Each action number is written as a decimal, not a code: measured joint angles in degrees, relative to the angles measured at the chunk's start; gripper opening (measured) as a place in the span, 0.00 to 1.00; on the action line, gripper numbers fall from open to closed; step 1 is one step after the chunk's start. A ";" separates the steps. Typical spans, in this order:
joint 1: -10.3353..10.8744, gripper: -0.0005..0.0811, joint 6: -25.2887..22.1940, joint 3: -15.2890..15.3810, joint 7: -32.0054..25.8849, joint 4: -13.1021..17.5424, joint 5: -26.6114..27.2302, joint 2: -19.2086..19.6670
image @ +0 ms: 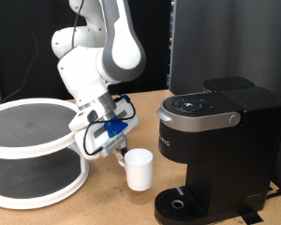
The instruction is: Make a cup of coffee with the keurig machine
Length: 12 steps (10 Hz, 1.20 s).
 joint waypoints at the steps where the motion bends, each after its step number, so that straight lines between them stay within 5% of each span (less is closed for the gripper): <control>1: 0.06 0.09 0.05 0.63 -0.71 0.79 1.55 1.04; 12: 0.57 0.09 0.86 5.35 -7.02 6.95 13.44 7.05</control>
